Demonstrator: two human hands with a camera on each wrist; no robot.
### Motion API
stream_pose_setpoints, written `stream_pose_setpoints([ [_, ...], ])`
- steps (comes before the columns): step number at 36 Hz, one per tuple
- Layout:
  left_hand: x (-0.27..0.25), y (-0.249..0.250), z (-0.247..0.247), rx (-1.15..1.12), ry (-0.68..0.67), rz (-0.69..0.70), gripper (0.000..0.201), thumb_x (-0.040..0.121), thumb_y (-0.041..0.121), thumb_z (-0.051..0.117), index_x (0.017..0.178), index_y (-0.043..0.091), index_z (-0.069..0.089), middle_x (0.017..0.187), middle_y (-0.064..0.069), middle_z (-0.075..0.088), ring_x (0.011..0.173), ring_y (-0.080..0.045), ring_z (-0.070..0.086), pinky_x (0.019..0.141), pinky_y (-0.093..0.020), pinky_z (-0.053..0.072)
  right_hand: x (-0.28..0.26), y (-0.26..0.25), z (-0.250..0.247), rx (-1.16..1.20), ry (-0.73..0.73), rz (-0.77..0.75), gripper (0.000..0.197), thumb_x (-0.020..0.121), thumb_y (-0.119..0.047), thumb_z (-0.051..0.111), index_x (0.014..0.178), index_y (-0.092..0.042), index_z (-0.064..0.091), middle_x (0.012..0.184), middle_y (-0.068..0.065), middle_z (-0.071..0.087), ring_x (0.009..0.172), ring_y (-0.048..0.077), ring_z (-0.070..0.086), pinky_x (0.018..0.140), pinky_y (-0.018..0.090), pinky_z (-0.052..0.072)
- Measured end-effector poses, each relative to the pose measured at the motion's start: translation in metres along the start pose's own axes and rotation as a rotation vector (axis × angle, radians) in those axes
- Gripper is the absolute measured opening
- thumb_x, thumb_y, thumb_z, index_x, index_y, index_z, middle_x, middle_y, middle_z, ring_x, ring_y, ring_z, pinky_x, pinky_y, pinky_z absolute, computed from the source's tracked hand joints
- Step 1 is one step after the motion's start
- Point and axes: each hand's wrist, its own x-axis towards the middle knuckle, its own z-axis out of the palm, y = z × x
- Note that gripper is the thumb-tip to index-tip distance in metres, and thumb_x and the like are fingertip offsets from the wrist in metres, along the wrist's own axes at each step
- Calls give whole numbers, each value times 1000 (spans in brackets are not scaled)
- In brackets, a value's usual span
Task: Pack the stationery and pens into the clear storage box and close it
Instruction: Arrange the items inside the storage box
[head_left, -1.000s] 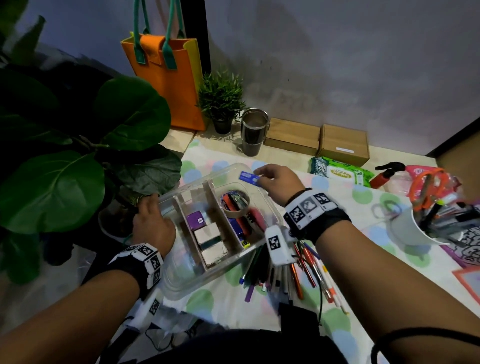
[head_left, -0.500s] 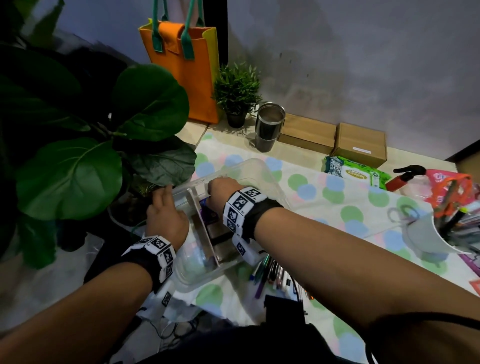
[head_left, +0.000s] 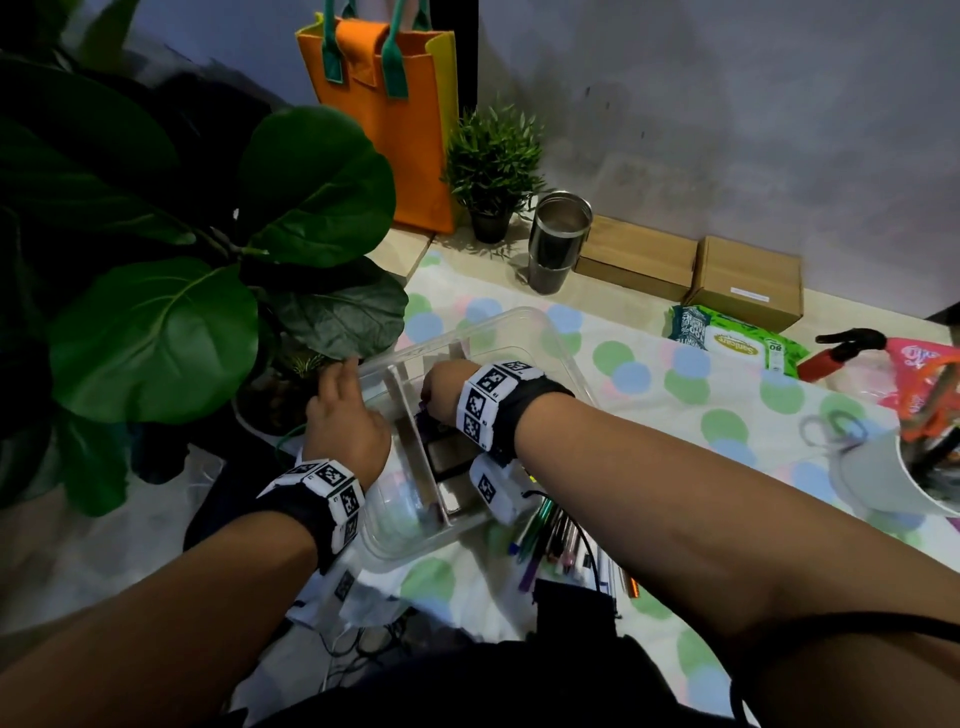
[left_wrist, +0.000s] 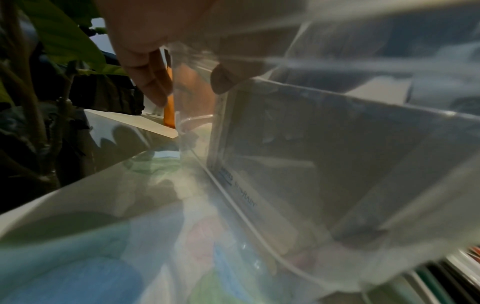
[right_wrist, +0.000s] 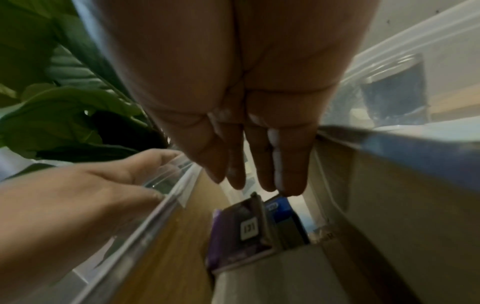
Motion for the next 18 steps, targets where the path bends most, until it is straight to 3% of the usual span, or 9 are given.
stream_pose_setpoints([
  [2,0,0,0,0,5,0,66,88,9,47,148,9,20,154,-14,19,130,-43,33,108,-44,30,0,4,-1,-28,-24,-30,30,86,-16,62,115,-11,67,111,5,67,99,22,64,70,24,51],
  [5,1,0,1,4,10,-4,65,88,9,47,148,10,21,154,-14,19,129,-43,33,108,-44,30,-11,6,-8,81,73,-42,31,92,-11,51,119,-4,63,126,14,60,111,29,60,92,32,50],
  [7,1,-1,2,6,14,1,65,87,8,47,147,9,22,153,-15,20,128,-44,34,108,-45,30,-19,15,-12,180,195,-62,31,92,-11,52,121,-7,63,128,12,60,115,27,58,95,29,45],
  [10,2,-1,2,15,8,-2,64,88,8,46,147,9,22,153,-16,20,128,-44,34,108,-45,31,-35,33,-17,349,265,-37,29,90,-10,55,117,-10,64,127,7,61,117,24,56,93,24,41],
  [15,4,-1,4,43,20,-15,65,86,7,48,147,8,24,151,-19,24,124,-47,38,105,-49,34,-65,81,-23,500,375,79,23,89,-10,56,109,-10,68,114,8,67,106,22,61,83,24,43],
  [18,6,-1,5,48,22,-9,66,84,5,49,146,6,26,150,-21,26,123,-49,39,105,-49,34,-81,113,-18,583,411,168,22,89,-4,55,107,-5,67,107,12,68,85,21,61,79,31,50],
])
